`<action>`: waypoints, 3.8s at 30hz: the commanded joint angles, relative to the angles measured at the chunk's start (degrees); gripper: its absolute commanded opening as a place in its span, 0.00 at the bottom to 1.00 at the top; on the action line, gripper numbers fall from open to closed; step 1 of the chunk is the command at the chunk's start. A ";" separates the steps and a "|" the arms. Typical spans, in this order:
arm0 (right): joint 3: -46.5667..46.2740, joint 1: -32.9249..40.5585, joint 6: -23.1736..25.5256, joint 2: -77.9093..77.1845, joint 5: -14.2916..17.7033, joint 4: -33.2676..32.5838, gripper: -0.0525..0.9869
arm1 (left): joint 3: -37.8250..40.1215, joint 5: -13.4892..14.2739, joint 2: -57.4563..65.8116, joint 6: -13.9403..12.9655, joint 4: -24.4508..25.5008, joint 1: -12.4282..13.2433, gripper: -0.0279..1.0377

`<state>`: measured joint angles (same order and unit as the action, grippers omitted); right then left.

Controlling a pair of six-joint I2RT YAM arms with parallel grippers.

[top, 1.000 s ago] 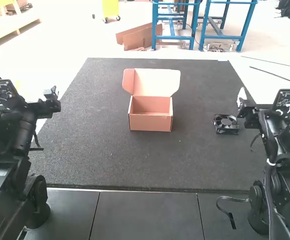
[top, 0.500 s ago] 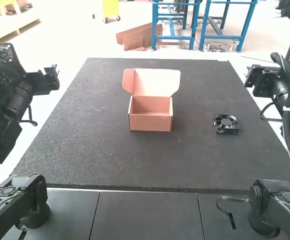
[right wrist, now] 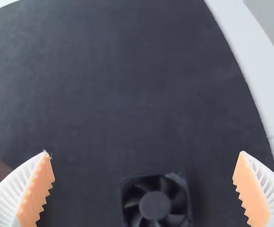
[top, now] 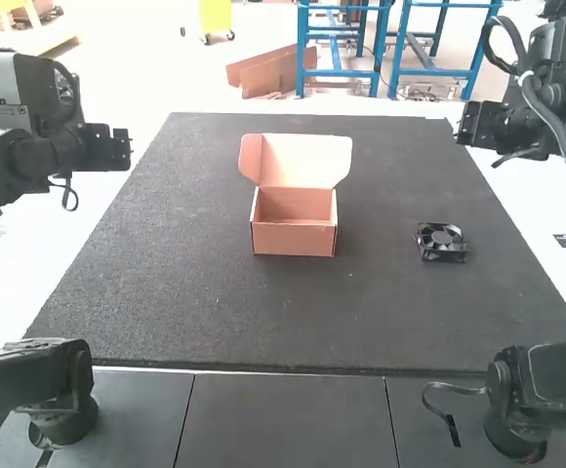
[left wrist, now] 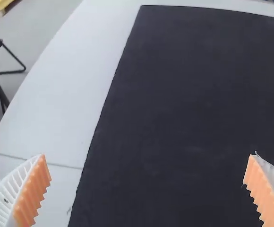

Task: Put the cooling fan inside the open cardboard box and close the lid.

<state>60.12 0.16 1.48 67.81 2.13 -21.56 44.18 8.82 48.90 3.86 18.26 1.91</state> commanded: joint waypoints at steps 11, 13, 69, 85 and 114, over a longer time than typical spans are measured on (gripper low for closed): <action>13.89 -7.37 -4.11 18.94 -2.22 -20.36 0.89 | 8.73 0.76 6.38 -1.13 8.90 -0.33 0.94; 13.80 -7.99 -4.73 20.78 -2.13 -21.15 0.89 | 8.90 0.59 6.55 -1.13 9.07 -0.42 0.94; 25.49 -10.89 -7.89 50.58 2.70 -23.88 0.89 | 12.86 -0.56 6.55 -1.05 10.92 -0.42 0.94; 26.10 -10.80 -7.98 52.60 2.62 -24.49 0.89 | 13.91 -0.56 6.55 -0.96 11.18 -0.42 0.94; 29.62 -13.52 -7.63 33.09 -12.41 -37.32 0.04 | 10.13 -0.47 6.55 -1.05 10.04 -0.42 0.94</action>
<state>88.01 -12.36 -6.24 105.43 -6.13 -57.82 55.51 8.97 55.86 3.40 28.80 1.87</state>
